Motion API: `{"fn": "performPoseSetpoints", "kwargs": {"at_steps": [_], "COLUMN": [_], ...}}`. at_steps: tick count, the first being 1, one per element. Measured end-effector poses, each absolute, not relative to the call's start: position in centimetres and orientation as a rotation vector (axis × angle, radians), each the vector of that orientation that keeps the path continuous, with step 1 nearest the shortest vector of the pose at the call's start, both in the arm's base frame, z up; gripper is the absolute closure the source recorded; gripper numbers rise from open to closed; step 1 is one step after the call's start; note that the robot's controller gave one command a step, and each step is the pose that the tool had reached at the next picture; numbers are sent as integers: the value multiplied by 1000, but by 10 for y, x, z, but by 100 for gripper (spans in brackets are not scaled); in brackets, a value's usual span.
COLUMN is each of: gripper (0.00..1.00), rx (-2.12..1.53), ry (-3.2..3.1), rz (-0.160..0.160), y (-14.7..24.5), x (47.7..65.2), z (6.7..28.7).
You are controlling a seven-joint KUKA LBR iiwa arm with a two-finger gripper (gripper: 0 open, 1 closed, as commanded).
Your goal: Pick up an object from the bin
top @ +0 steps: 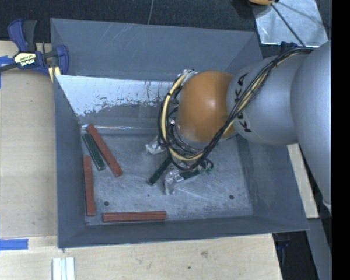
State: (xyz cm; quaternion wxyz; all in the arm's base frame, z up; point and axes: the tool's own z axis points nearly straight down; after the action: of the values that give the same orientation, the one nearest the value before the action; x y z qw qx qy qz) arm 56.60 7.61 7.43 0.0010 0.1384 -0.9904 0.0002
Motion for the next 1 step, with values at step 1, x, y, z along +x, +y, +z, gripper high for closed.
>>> {"fn": "performPoseSetpoints", "kwargs": {"at_steps": [1], "gripper": [0], "rx": [424], "ry": [-3113], "rz": [-1], "y": [76], "x": [568], "z": [75]}}
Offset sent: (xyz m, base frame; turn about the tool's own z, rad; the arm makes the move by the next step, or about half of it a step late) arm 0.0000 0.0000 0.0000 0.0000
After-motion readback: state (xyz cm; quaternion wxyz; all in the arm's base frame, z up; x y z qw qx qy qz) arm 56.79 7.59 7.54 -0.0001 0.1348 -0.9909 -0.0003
